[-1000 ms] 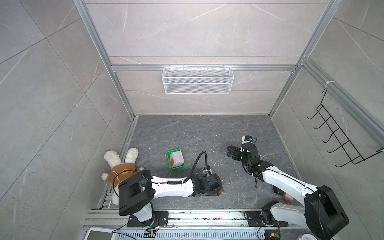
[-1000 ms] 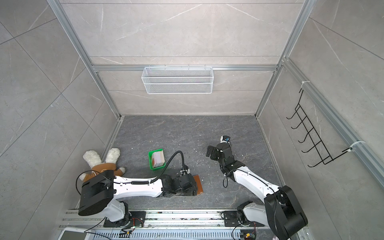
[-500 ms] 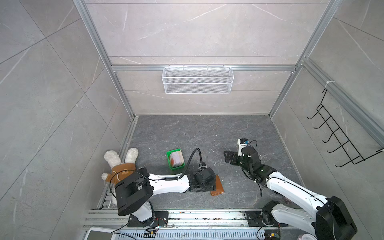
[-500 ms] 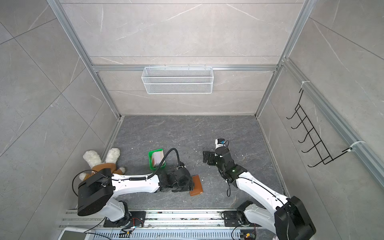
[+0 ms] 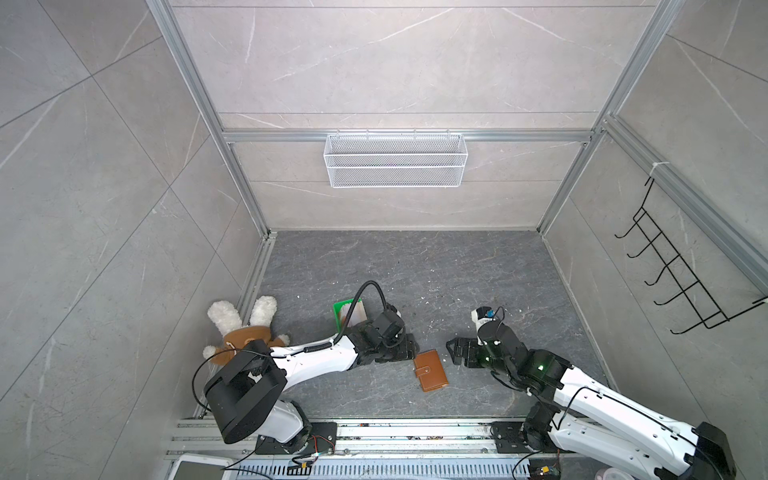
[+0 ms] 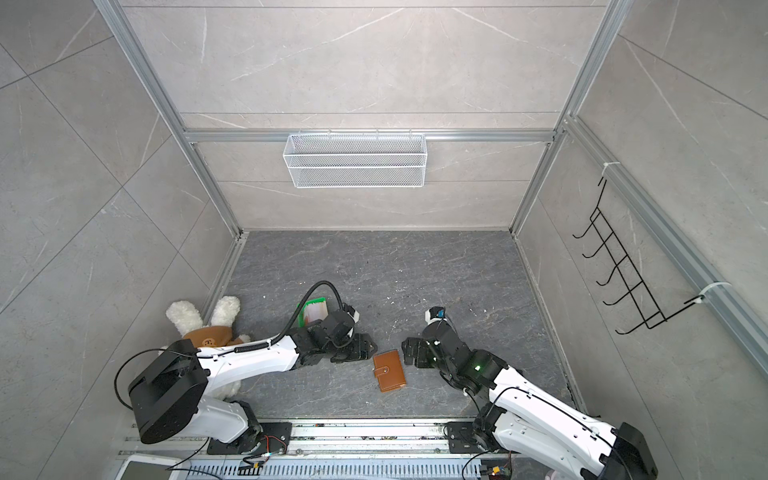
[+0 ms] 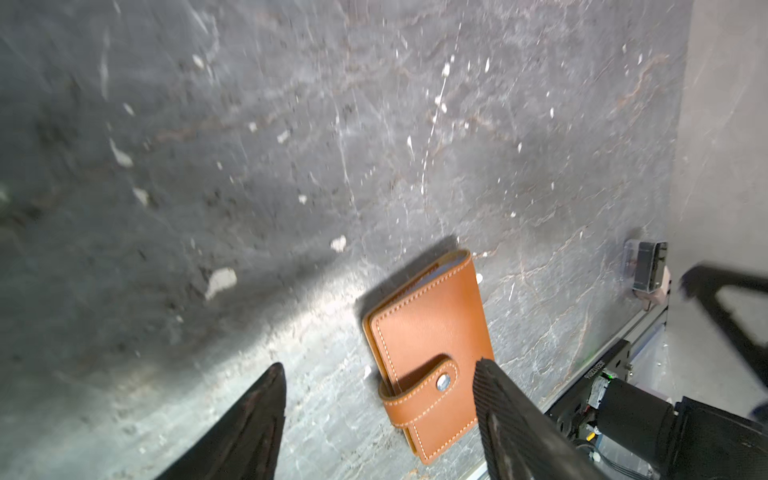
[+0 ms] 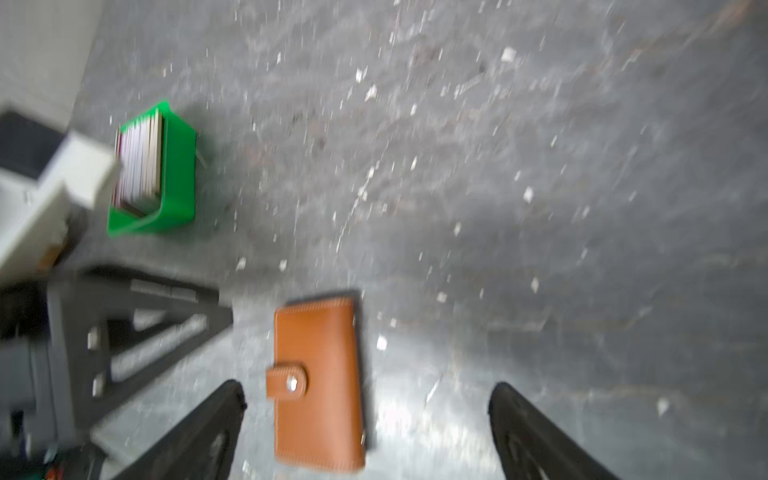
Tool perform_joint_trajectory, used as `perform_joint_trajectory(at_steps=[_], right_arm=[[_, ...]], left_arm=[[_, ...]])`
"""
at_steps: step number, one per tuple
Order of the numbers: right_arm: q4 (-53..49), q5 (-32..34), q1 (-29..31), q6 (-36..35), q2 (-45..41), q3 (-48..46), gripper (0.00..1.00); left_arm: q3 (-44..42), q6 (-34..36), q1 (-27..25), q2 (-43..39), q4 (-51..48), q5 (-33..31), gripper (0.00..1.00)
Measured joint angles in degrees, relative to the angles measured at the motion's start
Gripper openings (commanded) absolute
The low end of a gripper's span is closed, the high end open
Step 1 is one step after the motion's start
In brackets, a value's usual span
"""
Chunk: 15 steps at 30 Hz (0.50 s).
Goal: Put the credit cards into the card holder
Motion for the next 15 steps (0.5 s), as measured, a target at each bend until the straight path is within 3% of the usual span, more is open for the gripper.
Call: perform_joint_trajectory(at_steps=[9, 15], right_arm=[[-7.28, -8.52, 2.91, 6.03, -7.23, -1.95, 0.59], [-7.21, -15.67, 3.21, 6.95, -7.61, -4.02, 0.49]], left_arm=[[3.61, 5.40, 2.58, 5.38, 1.60, 6.29, 0.72], [7.78, 8.17, 2.67, 9.90, 1.66, 8.20, 0.73]])
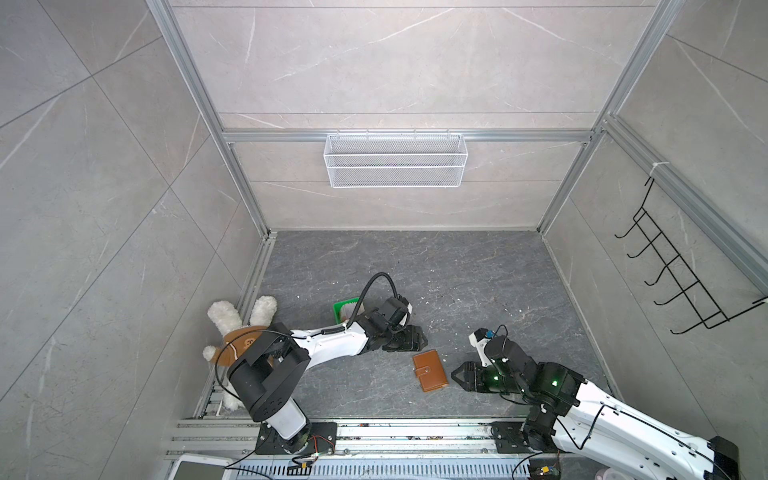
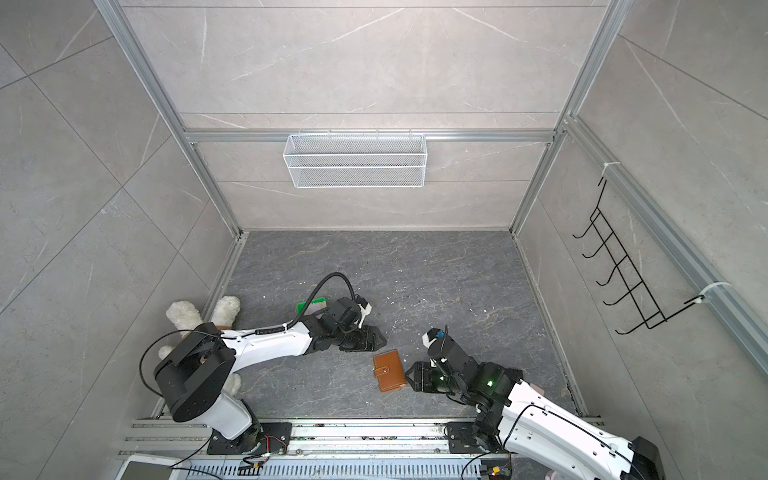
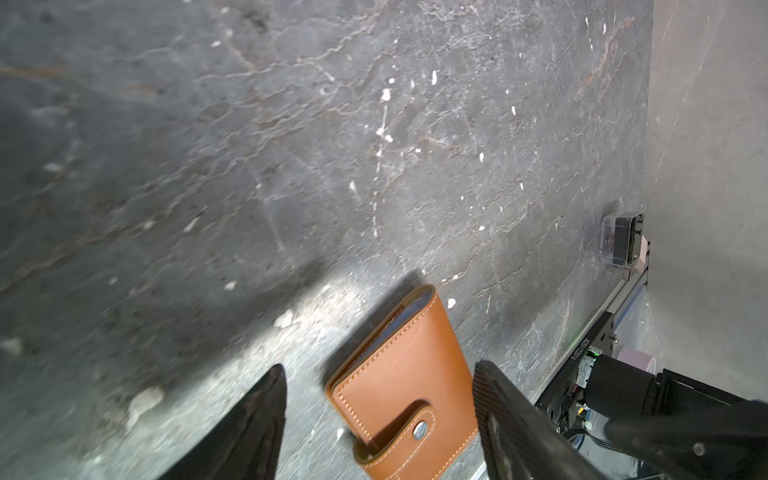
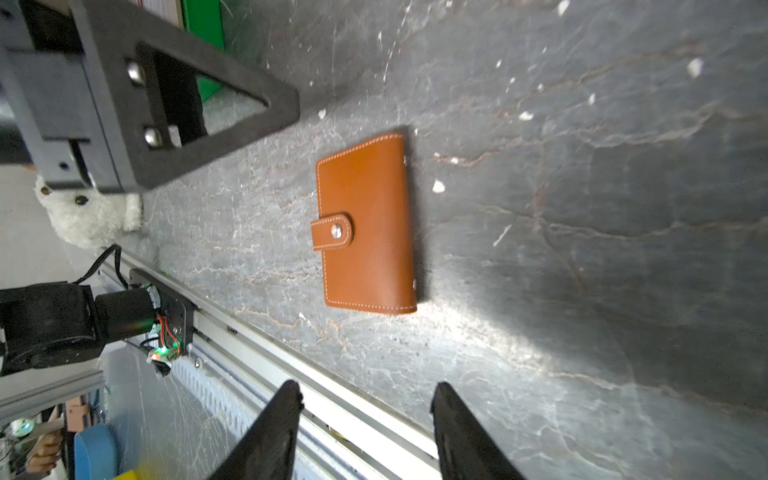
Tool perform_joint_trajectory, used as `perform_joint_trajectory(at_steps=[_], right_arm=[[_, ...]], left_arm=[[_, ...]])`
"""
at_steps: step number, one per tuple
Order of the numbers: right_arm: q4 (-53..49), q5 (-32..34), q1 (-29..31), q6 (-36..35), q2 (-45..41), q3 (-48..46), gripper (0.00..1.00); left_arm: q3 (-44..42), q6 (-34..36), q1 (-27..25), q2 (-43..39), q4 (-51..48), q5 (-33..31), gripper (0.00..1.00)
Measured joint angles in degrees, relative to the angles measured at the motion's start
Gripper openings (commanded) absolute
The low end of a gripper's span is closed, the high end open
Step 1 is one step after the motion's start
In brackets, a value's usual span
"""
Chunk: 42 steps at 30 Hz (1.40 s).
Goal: Put the credit cards into the card holder
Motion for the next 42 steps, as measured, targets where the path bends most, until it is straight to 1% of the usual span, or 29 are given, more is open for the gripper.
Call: perform_joint_trajectory(at_steps=[4, 8, 14, 20, 25, 30, 37, 42], right_arm=[[1.95, -3.50, 0.42, 0.00, 1.79, -1.95, 0.49], [5.73, -5.70, 1.33, 0.46, 4.79, -3.76, 0.46], [13.99, -6.82, 2.54, 2.58, 9.94, -6.27, 0.41], [22.58, -6.54, 3.69, 5.86, 14.10, -9.40, 0.37], [28.55, -4.81, 3.72, 8.57, 16.83, -11.80, 0.33], [31.17, -1.44, 3.76, 11.37, 17.57, -12.74, 0.30], [30.80, 5.27, 3.76, 14.45, 16.92, -12.92, 0.28], [28.74, 10.25, 3.76, 14.99, 16.90, -12.44, 0.27]], left_arm=[[2.49, 0.90, 0.00, 3.23, 0.31, 1.88, 0.73], [2.67, 0.87, 0.00, 5.97, 1.27, 4.35, 0.74], [2.67, 0.90, -0.37, 7.69, 1.99, 8.17, 0.72], [1.40, 0.83, -1.09, 7.65, 4.09, 10.08, 0.70], [-2.10, 0.35, -1.16, 5.53, 5.70, 11.41, 0.69], [-5.79, -0.44, -1.60, 1.95, 5.75, 11.41, 0.69], [-9.42, -2.19, -3.91, -1.73, 5.75, 10.64, 0.69], [-12.66, -4.24, -5.99, -5.07, 5.77, 9.14, 0.69]])
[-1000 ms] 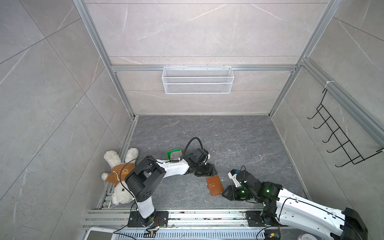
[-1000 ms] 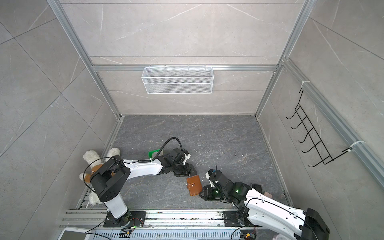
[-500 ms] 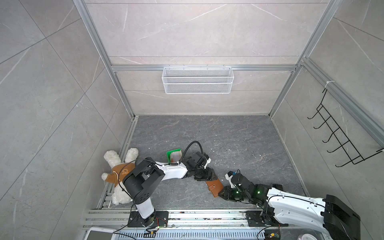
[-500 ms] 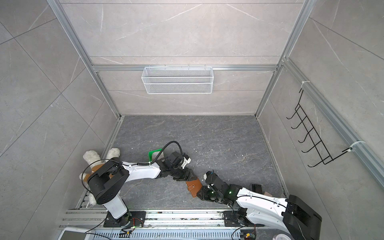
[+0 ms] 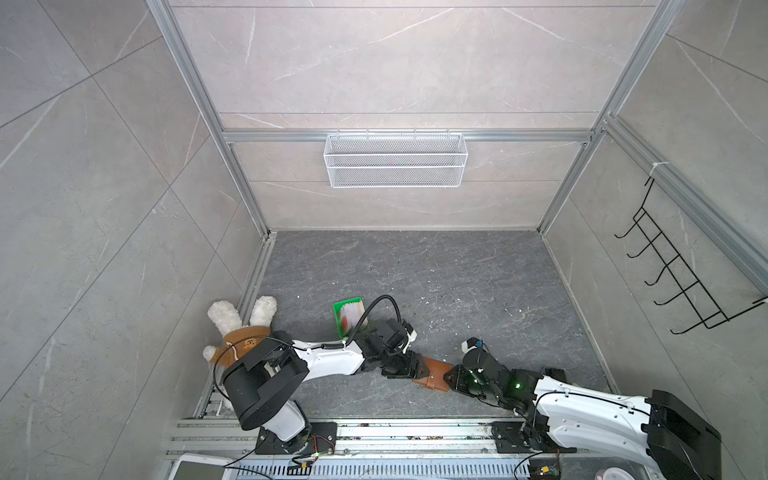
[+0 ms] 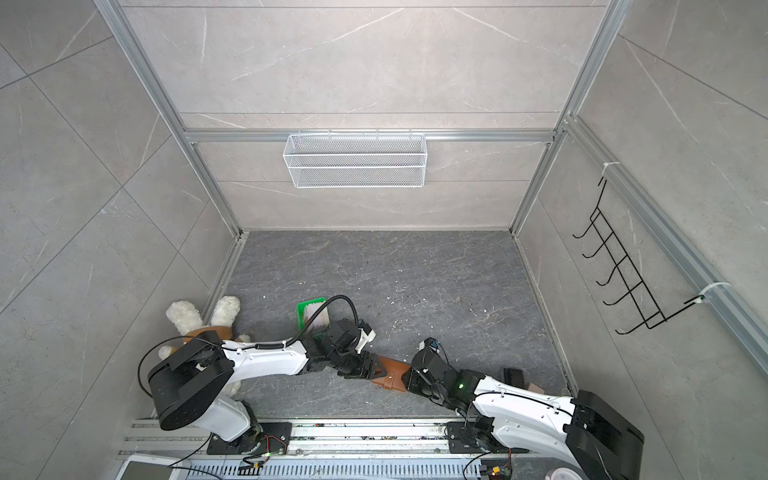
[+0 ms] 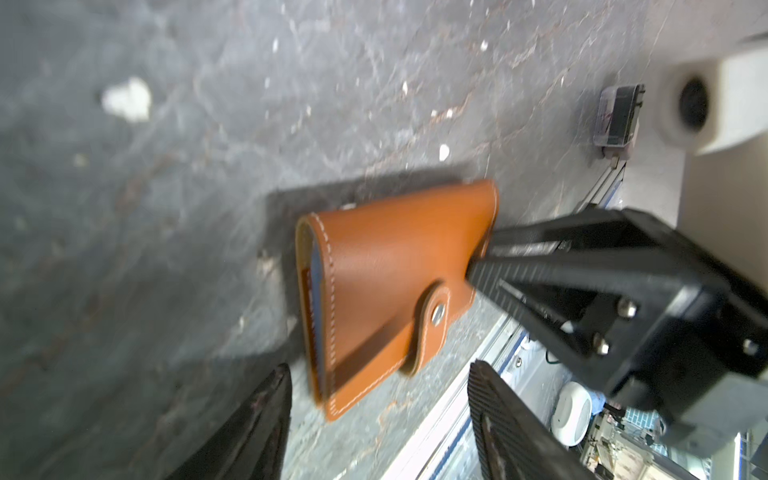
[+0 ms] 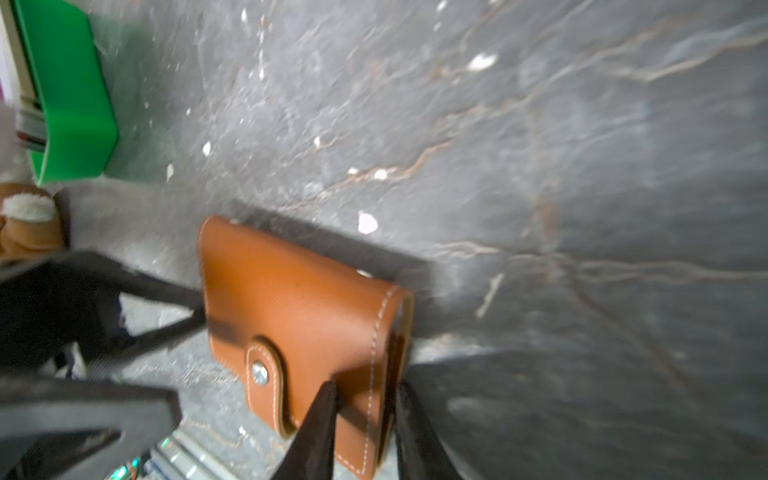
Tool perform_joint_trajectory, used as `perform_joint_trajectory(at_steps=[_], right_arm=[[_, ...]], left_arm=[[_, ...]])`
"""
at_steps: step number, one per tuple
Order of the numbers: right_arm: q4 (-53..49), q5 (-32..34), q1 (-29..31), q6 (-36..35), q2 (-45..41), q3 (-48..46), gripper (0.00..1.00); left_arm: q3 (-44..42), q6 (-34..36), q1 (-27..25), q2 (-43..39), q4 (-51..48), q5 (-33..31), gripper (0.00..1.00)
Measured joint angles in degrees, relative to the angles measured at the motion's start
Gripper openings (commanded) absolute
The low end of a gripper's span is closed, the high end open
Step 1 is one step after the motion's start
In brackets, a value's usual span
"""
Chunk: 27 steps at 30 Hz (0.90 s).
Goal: Put the credit cards into the card holder
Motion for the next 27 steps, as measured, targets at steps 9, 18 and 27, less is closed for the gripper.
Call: perform_joint_trajectory(at_steps=[9, 18, 27], right_arm=[[-0.68, 5.95, -0.13, -0.50, 4.28, 4.46, 0.29], [-6.75, 10.27, 1.01, -2.69, 1.31, 8.11, 0.36], [-9.68, 10.80, 4.90, -4.85, -4.94, 8.39, 0.36]], left_arm=[[-2.10, -2.25, -4.92, -4.92, 2.36, -2.58, 0.69], [-0.17, 0.20, -2.91, -9.81, -4.07, -5.92, 0.69], [1.81, 5.14, 4.74, -7.98, -6.86, -3.65, 0.70]])
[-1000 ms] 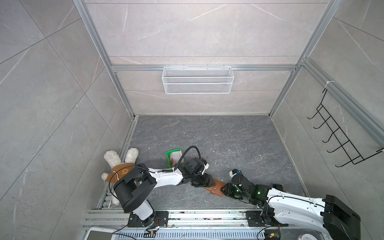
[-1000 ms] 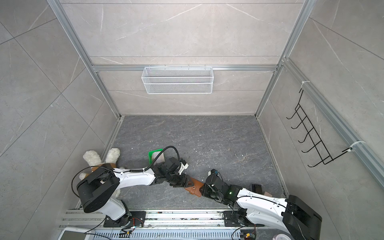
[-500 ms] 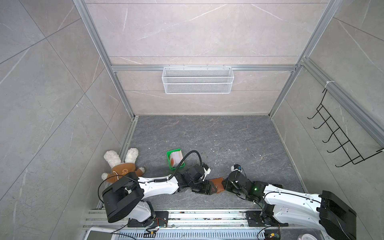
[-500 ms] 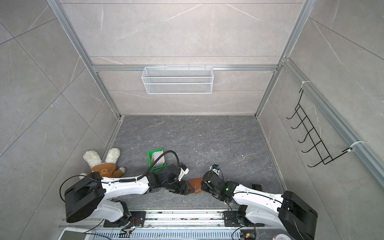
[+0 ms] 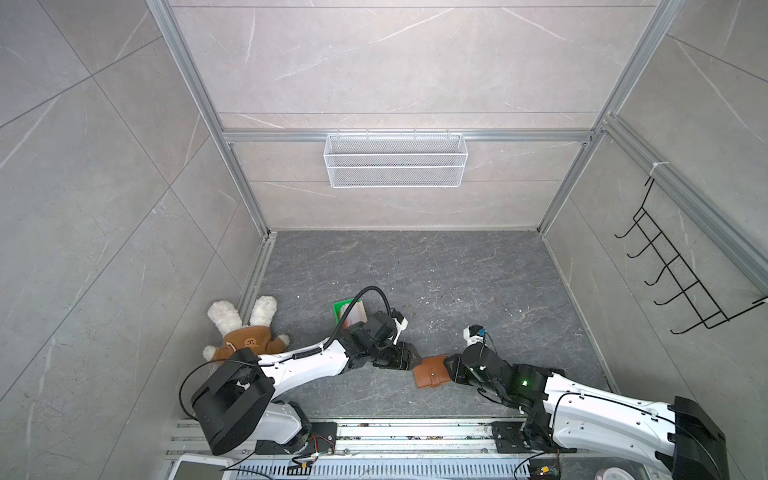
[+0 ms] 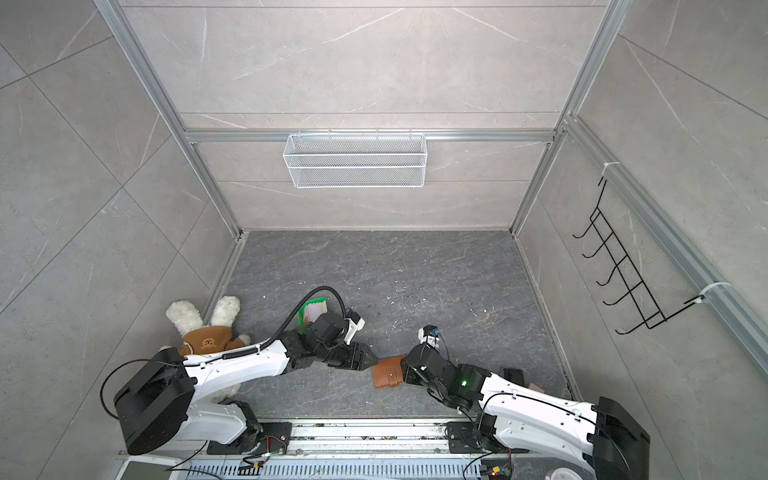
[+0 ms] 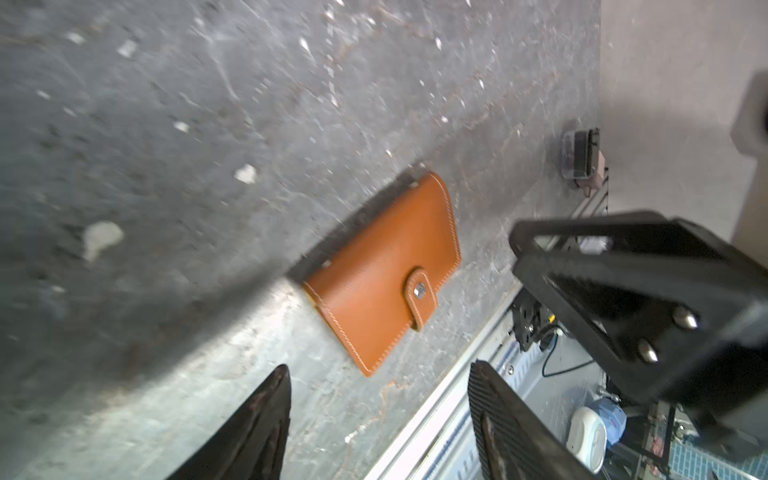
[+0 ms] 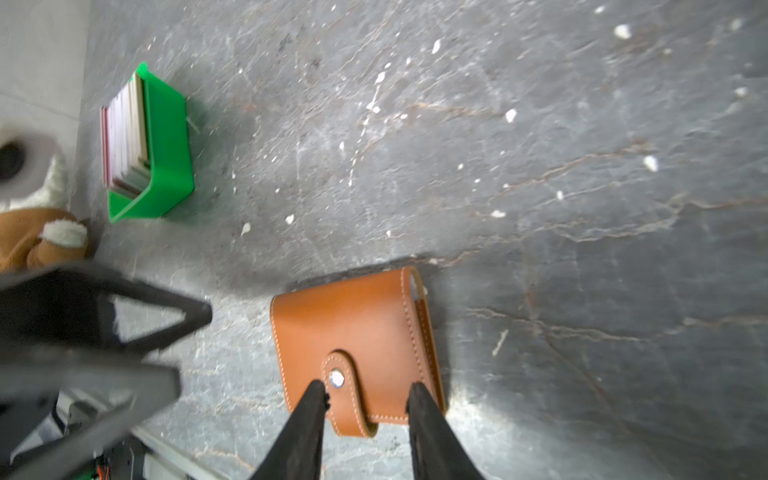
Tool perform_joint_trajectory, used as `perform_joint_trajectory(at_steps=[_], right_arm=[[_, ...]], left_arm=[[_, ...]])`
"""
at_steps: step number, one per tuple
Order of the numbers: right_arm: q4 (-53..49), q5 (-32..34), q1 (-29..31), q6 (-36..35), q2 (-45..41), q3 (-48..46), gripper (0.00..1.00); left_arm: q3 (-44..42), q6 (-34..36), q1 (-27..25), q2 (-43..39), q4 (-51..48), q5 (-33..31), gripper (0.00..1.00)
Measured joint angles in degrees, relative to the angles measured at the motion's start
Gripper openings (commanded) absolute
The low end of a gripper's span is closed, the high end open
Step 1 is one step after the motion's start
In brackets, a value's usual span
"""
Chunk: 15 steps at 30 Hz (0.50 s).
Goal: Put the credit cards into the card holder
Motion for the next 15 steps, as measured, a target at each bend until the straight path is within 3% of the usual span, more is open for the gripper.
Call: perform_joint_trajectory(at_steps=[15], right_arm=[[6.34, -3.10, 6.80, 2.45, 4.48, -5.25, 0.32]], left_arm=[[6.73, 3.26, 0.55, 12.15, 1.75, 1.97, 0.71]])
